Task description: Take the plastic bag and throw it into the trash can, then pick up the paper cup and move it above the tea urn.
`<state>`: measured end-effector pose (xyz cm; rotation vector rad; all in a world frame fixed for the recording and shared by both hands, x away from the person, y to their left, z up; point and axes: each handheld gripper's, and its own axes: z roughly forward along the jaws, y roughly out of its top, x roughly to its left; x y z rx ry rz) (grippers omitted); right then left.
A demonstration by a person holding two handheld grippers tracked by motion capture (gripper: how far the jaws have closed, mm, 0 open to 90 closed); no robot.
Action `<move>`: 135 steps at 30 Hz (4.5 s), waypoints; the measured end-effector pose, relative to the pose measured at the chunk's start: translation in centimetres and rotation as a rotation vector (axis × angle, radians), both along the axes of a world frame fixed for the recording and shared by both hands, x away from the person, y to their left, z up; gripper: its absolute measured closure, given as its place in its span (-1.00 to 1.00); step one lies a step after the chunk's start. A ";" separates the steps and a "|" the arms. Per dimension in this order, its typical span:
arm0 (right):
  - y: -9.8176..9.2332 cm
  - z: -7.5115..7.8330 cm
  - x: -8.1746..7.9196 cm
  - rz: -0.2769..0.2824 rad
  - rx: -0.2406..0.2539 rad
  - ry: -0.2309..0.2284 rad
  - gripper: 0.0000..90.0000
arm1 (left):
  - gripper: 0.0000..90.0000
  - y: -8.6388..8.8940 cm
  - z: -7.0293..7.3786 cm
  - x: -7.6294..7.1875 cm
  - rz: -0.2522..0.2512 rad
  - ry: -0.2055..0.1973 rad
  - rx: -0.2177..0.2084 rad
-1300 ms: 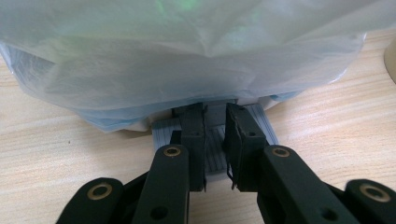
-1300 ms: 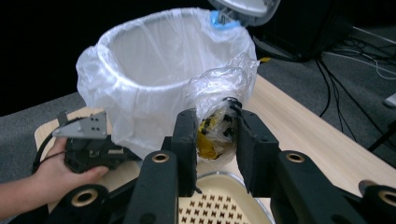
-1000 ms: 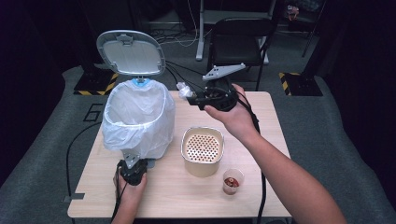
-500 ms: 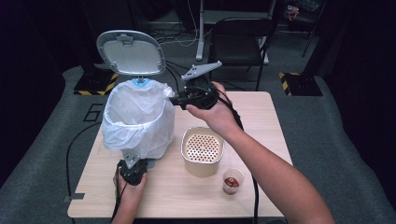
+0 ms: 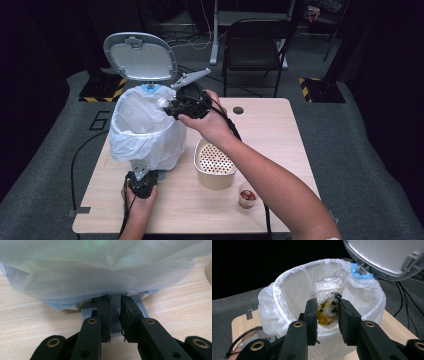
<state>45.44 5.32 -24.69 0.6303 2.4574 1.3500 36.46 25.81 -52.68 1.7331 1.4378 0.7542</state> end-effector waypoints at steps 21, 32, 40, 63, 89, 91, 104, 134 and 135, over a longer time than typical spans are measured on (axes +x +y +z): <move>4.1 -1.6 1.7 -0.012 0.000 0.007 0.56 | 0.74 0.0 0.0 0.0 0.001 -0.001 -0.002; 5.6 -2.6 2.0 -0.011 -0.005 0.012 0.48 | 0.74 0.0 0.0 0.0 0.002 -0.002 -0.005; 6.0 -2.9 2.0 -0.006 0.000 0.000 0.05 | 0.74 -0.1 0.0 0.0 0.003 -0.003 -0.003; -0.7 -0.6 -1.0 -0.013 0.028 -0.066 -0.05 | 0.74 0.1 0.0 0.0 -0.004 -0.005 0.008; -12.2 -6.1 -2.9 -0.187 -0.002 -0.073 -0.15 | 0.74 0.1 0.0 0.0 -0.012 0.016 -0.011; -12.7 -6.4 -3.0 -0.196 0.004 -0.067 -0.15 | 0.74 -0.1 -0.1 0.0 -0.005 0.004 -0.031; -15.3 -8.9 -4.2 -0.224 0.007 -0.057 -0.17 | 0.74 -0.2 -0.1 0.0 0.001 -0.004 -0.033; -19.7 -16.2 -9.5 -0.239 0.042 -0.001 -0.77 | 0.74 0.0 0.0 0.0 -0.012 0.014 -0.009; -19.8 -16.4 -9.6 -0.231 0.034 -0.002 -0.78 | 0.74 0.1 0.0 0.0 -0.013 0.015 -0.007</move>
